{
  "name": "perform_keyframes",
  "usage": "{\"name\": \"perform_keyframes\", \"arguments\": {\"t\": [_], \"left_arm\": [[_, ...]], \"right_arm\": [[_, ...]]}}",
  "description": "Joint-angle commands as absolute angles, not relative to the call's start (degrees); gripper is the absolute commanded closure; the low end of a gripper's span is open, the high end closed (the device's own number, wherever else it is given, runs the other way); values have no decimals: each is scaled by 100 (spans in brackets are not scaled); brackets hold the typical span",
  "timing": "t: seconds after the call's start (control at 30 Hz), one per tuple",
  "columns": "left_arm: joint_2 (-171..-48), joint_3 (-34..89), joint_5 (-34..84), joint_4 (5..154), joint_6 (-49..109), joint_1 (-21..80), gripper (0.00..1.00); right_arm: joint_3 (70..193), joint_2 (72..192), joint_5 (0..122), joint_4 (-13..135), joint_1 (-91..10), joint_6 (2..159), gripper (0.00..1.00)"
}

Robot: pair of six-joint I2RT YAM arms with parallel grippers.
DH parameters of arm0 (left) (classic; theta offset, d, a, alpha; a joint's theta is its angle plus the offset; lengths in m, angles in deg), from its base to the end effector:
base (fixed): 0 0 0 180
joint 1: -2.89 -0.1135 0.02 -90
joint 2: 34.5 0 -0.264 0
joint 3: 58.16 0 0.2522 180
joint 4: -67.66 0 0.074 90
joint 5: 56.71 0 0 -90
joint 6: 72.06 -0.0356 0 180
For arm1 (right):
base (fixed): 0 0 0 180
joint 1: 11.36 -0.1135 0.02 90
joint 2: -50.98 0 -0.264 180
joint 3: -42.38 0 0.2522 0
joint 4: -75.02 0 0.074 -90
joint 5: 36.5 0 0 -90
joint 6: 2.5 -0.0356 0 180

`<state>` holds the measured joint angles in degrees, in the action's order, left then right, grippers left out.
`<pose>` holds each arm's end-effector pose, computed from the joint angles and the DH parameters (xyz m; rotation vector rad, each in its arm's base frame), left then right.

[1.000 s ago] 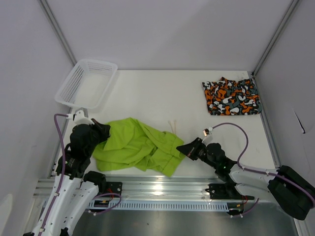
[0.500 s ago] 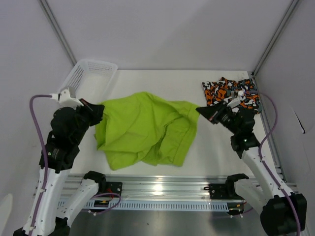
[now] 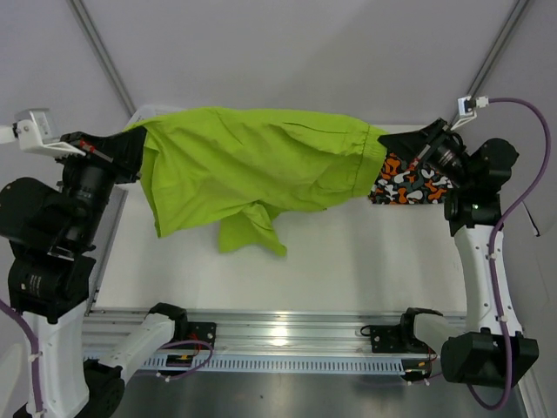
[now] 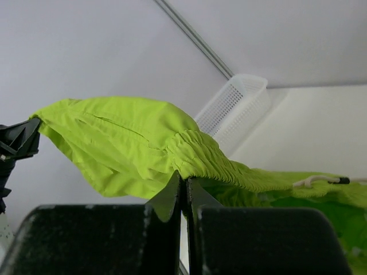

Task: Fold and stack the shorts
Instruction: Flatten the shorts out

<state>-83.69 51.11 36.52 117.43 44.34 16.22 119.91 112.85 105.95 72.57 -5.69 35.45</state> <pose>0.0793 -0.0167 0.5515 -0.2080 1.3968 -0.5373 0.2332 0.0052 0.4363 -0.0818 1.5585 1.2588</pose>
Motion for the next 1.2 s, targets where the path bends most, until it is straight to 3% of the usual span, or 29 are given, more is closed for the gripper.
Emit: {"name": "perform_keyframes", "arguments": {"t": [0.0, 0.4, 0.63, 0.9, 1.17], "left_arm": [[-8276, 5553, 3408, 11543, 4080, 1546, 100], [-7186, 5720, 3821, 11780, 3886, 1564, 100], [-6896, 6344, 3760, 12071, 3807, 1660, 100], [-7360, 7127, 3847, 12185, 3728, 1871, 100], [-7581, 5589, 4849, 11316, 3526, 3057, 100]], "right_arm": [[12627, 11207, 11019, 7594, -381, 3328, 100], [12566, 10566, 11247, 9940, -38, 570, 100], [13189, 9643, 11230, 7728, -55, 1453, 100], [14314, 9712, 11063, 6103, -196, 2157, 100], [13823, 10494, 10922, 6951, -275, 1974, 100]]}}
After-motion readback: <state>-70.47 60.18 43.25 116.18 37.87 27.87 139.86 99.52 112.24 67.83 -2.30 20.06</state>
